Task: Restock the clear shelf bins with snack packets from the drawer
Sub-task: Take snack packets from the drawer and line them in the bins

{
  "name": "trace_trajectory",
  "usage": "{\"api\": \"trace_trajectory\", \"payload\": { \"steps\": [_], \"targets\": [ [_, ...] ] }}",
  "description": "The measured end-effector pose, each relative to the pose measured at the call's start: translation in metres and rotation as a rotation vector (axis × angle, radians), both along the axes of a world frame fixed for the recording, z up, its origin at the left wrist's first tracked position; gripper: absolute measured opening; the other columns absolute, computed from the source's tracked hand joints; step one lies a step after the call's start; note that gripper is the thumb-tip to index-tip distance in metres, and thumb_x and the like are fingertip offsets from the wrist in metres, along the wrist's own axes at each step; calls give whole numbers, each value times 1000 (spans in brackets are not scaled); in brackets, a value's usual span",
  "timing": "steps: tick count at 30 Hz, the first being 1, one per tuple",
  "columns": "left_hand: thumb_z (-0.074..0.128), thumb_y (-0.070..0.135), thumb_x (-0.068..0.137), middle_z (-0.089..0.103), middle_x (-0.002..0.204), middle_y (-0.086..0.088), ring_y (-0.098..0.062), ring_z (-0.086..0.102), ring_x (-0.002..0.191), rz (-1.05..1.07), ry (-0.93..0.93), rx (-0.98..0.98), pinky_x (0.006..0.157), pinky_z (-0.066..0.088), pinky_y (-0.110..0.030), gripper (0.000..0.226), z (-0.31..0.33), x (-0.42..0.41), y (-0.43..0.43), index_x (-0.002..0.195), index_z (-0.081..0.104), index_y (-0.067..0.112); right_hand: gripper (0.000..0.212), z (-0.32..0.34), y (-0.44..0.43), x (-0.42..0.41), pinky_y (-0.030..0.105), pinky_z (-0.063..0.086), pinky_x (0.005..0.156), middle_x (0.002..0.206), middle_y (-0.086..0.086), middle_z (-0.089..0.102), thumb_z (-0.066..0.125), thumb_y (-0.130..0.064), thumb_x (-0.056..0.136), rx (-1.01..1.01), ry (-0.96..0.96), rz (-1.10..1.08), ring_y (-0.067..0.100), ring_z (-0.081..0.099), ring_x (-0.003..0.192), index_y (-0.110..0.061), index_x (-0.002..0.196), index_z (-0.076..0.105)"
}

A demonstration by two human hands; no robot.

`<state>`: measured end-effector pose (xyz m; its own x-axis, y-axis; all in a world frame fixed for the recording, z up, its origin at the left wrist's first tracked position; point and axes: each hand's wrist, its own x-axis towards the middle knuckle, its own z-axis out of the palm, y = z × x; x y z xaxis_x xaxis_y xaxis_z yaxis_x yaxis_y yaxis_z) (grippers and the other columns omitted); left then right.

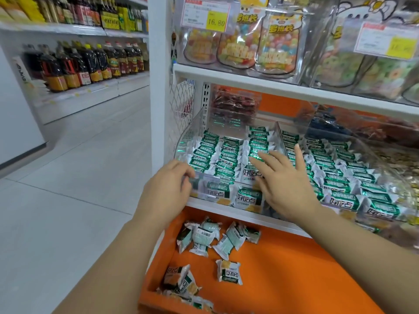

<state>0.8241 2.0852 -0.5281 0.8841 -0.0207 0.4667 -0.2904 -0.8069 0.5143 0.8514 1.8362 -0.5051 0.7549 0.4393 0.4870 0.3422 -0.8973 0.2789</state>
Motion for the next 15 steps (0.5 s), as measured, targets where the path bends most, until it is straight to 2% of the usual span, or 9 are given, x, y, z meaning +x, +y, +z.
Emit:
{"api": "trace_trajectory", "payload": {
  "steps": [1,3,5,7,9,10,11,13,15],
  "targets": [
    [53,9,88,53,92,12,-12,54,84,1,12,-1,73,47,-31,16,-5,-3,7,89,61,23,34,-5,3,-7,53,19,111,120,2,64,50,-30,91,67,-57,85,27,56,114,-20,121,62],
    [55,7,85,52,84,13,-14,55,79,-2,96,26,70,47,-33,19,-21,-8,22,80,58,25,29,-20,12,-22,40,32,97,107,-3,66,47,-29,90,161,-91,266,22,56,100,-19,109,67],
    [54,9,86,54,85,11,-15,56,81,4,246,76,74,48,-33,19,-41,-11,33,80,59,27,22,-47,17,-34,33,38,80,96,-5,66,50,-25,91,197,-6,385,21,55,89,-18,99,70],
    [51,12,89,57,95,7,-17,58,90,10,424,146,80,48,-34,19,-61,-12,40,89,63,28,15,-86,16,-40,32,44,69,89,-4,66,56,-22,90,213,135,416,21,57,79,-17,93,70],
    [49,18,93,55,112,1,-20,57,101,-17,605,229,87,47,-34,25,-80,-12,41,113,62,28,17,-122,16,-40,32,49,60,84,-5,66,53,-26,90,177,323,362,20,60,73,-21,91,69],
    [49,21,95,53,119,-2,-21,55,105,-42,684,273,90,46,-33,32,-88,-11,40,125,56,28,19,-137,18,-39,32,51,61,88,-4,66,50,-27,91,142,450,304,21,63,78,-22,95,68],
    [49,23,96,51,123,-5,-22,54,108,-71,741,308,92,44,-32,38,-95,-11,38,134,49,27,20,-152,20,-36,34,52,69,99,-4,65,49,-26,94,100,592,226,22,64,91,-24,105,66],
    [51,23,96,51,127,-9,-24,53,112,-101,792,358,94,42,-31,46,-103,-9,33,140,42,25,30,-187,15,-28,34,48,92,129,-4,53,46,-27,99,38,846,75,20,51,119,-30,128,54],
    [53,21,94,52,132,-11,-25,52,116,-96,806,376,96,41,-32,51,-104,-5,29,143,38,24,44,-217,7,-20,36,41,102,147,0,37,46,-26,99,-26,1041,-12,23,38,133,-32,142,39]
  ]
}}
